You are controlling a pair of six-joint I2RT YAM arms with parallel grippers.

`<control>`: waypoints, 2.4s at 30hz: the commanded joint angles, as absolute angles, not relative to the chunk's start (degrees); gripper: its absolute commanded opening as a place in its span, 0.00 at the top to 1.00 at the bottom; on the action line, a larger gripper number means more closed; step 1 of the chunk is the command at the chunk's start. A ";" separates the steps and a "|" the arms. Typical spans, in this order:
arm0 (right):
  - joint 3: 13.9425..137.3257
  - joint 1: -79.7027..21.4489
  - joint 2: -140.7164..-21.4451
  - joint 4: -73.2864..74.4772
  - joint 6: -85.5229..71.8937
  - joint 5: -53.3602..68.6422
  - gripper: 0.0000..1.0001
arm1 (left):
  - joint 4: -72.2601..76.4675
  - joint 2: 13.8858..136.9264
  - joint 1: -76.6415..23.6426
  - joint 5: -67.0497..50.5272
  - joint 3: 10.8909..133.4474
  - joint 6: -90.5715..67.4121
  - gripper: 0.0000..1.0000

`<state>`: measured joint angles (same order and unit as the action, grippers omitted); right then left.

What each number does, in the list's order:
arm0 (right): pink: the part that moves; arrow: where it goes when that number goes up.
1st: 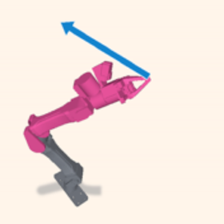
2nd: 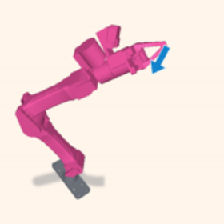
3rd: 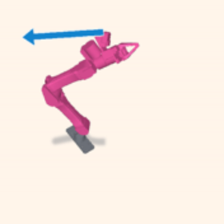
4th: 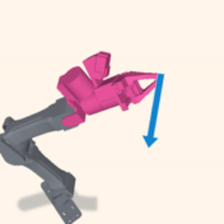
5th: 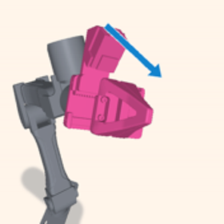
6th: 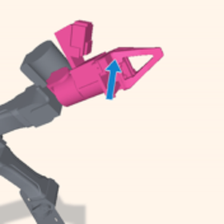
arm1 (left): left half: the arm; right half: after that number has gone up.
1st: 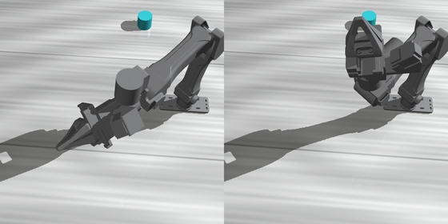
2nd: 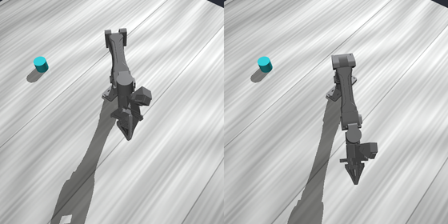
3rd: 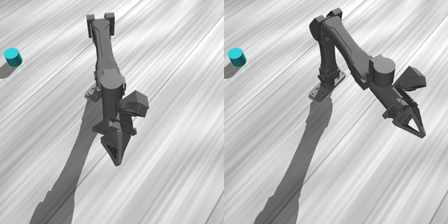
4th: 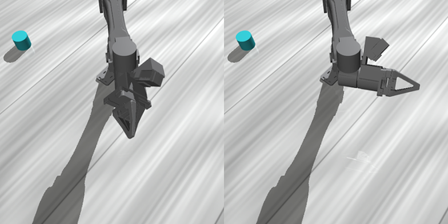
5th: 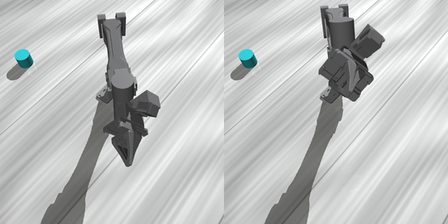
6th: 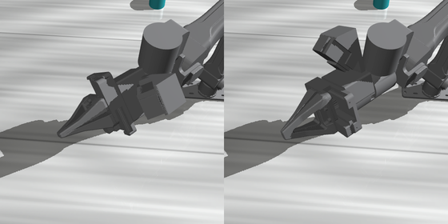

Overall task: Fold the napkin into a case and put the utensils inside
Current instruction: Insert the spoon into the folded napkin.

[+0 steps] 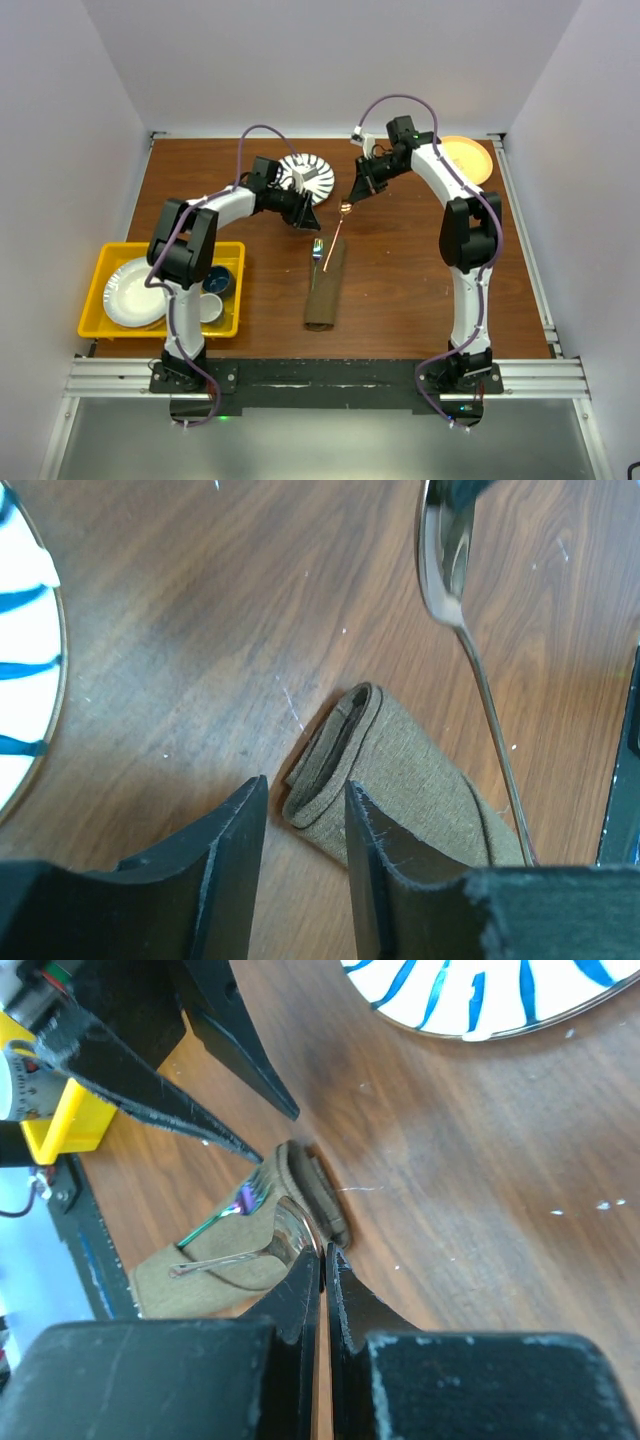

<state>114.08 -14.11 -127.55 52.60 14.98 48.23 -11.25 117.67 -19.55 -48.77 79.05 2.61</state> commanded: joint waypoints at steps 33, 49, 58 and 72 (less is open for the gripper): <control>117.69 -16.52 -133.07 56.16 23.64 50.71 1.00 | -12.57 121.82 -19.86 -50.62 84.90 4.04 0.53; 111.54 -17.49 -131.31 57.04 23.12 52.73 1.00 | -12.31 121.46 -19.78 -50.10 84.29 3.43 0.53; 108.02 -18.37 -129.82 56.16 22.85 53.26 1.00 | -12.22 121.38 -19.78 -49.48 83.67 3.16 0.53; 103.27 -19.95 -126.91 53.70 21.18 53.70 1.00 | -10.81 121.29 -19.78 -48.96 83.23 1.23 0.53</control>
